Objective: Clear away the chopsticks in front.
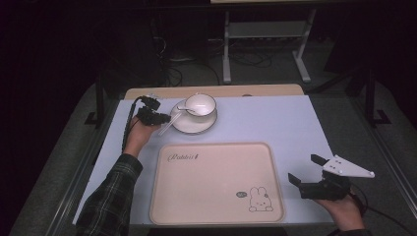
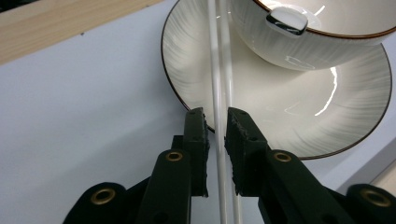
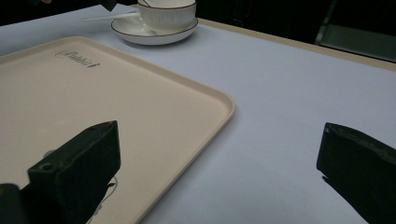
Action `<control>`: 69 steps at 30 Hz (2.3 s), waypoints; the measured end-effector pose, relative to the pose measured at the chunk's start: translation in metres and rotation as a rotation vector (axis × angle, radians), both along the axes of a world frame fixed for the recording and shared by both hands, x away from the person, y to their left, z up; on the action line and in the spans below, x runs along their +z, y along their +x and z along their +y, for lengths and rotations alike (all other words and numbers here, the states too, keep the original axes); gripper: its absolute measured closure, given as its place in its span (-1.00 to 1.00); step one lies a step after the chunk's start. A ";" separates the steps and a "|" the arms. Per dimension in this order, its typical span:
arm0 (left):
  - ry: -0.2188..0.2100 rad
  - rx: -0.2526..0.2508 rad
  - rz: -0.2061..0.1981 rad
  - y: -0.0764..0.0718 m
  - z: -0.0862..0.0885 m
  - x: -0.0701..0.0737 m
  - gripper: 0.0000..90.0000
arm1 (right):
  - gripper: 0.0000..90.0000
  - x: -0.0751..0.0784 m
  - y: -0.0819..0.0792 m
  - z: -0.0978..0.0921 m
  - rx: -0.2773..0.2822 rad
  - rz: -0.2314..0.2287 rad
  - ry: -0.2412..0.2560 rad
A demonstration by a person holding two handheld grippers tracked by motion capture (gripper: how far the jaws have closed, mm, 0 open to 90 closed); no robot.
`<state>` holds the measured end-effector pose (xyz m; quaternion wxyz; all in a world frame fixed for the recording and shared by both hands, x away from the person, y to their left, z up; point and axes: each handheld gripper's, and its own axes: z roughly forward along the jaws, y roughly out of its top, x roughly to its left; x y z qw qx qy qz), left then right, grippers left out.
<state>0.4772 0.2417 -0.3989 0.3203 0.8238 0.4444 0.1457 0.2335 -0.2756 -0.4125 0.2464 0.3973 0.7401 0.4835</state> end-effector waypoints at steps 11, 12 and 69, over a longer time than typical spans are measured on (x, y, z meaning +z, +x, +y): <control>0.010 0.003 0.030 0.000 0.002 -0.012 0.72 | -1.00 0.000 0.000 -0.001 -0.002 0.002 0.002; 0.010 0.002 0.033 0.000 0.002 -0.013 0.72 | -1.00 0.000 0.000 -0.001 -0.001 0.002 0.002; -0.132 -0.011 -0.032 -0.169 0.076 0.009 0.91 | -1.00 -0.001 0.000 0.001 0.001 0.001 -0.005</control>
